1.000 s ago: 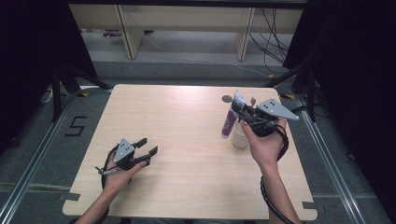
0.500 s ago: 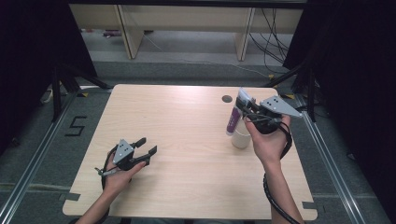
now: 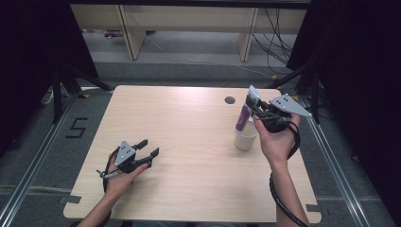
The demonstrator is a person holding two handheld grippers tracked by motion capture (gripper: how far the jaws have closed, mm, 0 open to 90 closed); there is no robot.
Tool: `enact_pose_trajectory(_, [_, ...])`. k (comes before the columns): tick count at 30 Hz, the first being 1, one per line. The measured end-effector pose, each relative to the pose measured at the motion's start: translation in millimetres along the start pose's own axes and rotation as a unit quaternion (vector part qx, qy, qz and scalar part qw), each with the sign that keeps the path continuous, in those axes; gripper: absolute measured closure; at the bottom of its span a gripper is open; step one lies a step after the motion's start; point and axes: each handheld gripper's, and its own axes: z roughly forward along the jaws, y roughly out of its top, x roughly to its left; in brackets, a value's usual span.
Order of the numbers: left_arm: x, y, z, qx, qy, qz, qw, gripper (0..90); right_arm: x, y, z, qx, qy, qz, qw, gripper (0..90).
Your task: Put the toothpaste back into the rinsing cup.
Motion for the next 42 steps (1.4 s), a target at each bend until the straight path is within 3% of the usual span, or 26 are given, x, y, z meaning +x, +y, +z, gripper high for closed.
enact_pose_trajectory(19, [0.2, -0.1, 0.2, -0.001, 0.001, -0.005, 1.0000, 38.4, -13.8, -1.1, 5.3, -0.006, -0.036, -0.010, 0.9993, 79.9])
enact_pose_trajectory(20, [0.2, -0.1, 0.1, 0.000, 0.001, -0.006, 1.0000, 38.4, -13.1, -1.5, 5.9, -0.003, -0.032, 0.000, 0.9995, 79.9])
enact_pose_trajectory(27, [0.3, -0.1, 0.0, 0.000, 0.001, -0.006, 1.0000, 38.4, -17.2, -4.8, 8.0, -0.002, -0.043, 0.000, 0.9991, 79.9])
enact_pose_trajectory(28, [0.4, -0.1, 0.0, 0.000, 0.001, -0.006, 1.0000, 38.4, -18.7, -5.3, 8.5, -0.003, -0.044, -0.009, 0.9990, 79.9])
enact_pose_trajectory(42, [0.3, 0.0, -0.1, 0.002, 0.001, -0.005, 1.0000, 38.4, -21.6, -12.1, 11.8, 0.002, -0.057, -0.001, 0.9984, 79.8])
